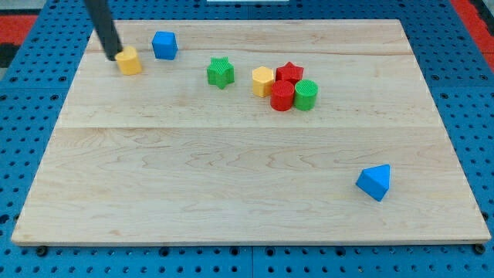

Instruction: Move the yellow heart to the left side of the blue triangle

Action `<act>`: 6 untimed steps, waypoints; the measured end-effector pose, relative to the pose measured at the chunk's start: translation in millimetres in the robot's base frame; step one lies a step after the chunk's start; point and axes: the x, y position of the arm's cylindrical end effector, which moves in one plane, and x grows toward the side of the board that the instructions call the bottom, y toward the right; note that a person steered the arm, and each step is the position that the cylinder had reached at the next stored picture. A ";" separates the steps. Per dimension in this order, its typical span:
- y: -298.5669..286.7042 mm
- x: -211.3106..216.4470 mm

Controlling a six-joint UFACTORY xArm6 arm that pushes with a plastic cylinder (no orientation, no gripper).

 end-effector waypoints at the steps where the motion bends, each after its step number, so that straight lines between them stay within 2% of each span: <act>1: 41.2 26.3; 2: 67.1 26.4; 3: 67.8 -7.9; 4: 74.4 7.2; 5: 86.5 41.9; 6: 116.4 65.7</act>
